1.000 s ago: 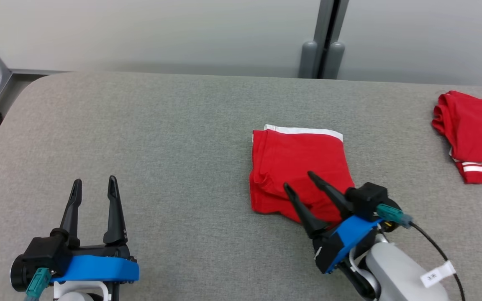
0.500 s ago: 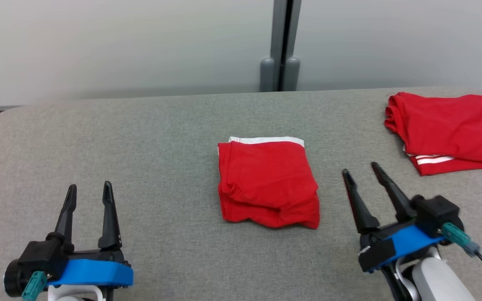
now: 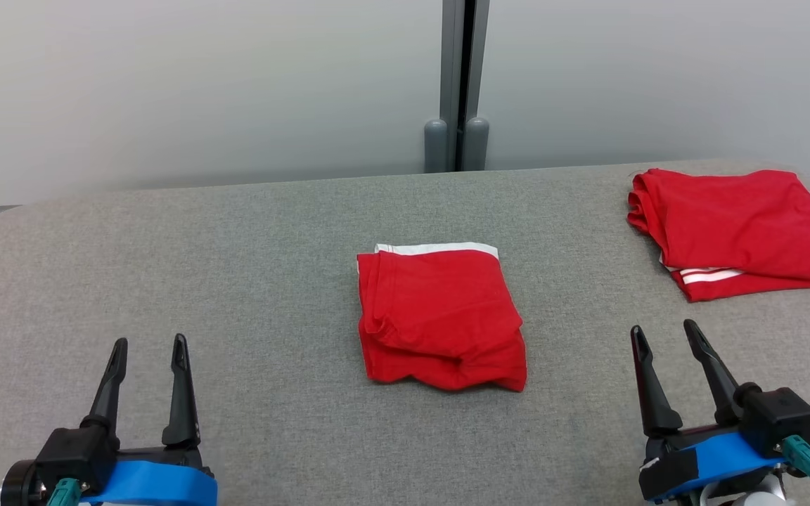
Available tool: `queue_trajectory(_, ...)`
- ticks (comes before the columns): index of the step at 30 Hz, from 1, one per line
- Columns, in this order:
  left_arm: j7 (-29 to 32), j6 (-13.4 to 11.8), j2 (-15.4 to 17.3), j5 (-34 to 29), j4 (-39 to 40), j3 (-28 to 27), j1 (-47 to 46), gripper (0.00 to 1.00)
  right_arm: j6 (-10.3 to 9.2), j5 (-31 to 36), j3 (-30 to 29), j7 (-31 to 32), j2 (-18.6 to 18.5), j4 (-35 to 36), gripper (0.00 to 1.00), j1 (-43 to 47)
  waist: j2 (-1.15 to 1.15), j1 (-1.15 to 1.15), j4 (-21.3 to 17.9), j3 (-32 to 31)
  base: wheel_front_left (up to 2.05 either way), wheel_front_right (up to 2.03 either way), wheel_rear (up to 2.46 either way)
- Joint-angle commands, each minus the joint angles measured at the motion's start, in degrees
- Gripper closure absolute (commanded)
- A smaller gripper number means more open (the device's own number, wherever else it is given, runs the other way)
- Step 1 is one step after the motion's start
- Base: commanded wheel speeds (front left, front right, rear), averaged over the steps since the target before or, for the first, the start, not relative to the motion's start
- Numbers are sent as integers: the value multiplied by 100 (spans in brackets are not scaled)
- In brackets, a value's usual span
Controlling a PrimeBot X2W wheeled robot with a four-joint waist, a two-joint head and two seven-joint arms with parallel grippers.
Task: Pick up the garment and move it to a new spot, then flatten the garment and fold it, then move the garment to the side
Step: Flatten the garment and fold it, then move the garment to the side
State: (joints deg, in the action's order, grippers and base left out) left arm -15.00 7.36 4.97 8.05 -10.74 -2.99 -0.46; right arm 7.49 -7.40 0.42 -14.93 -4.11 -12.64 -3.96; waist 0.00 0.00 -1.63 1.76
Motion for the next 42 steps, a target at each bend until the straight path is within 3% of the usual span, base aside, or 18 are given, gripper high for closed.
queue_trajectory(1,-25,-19,19,-21,15,-25,68,0,0,49,-24,14,17,46,0,81,0,0,12,-1,0,0,0)
queue_trajectory(27,-25,-34,-11,1,-13,-107,159,0,0,25,-175,262,123,43,0,165,0,0,215,-19,0,0,0)
queue_trajectory(36,-25,-21,-41,31,-13,-28,-65,0,0,163,-30,360,121,-110,0,-697,0,0,371,220,0,0,0)
queue_trajectory(42,-25,-8,-60,56,-64,56,-227,0,0,172,235,599,22,-623,0,-1687,0,0,582,401,0,0,0)
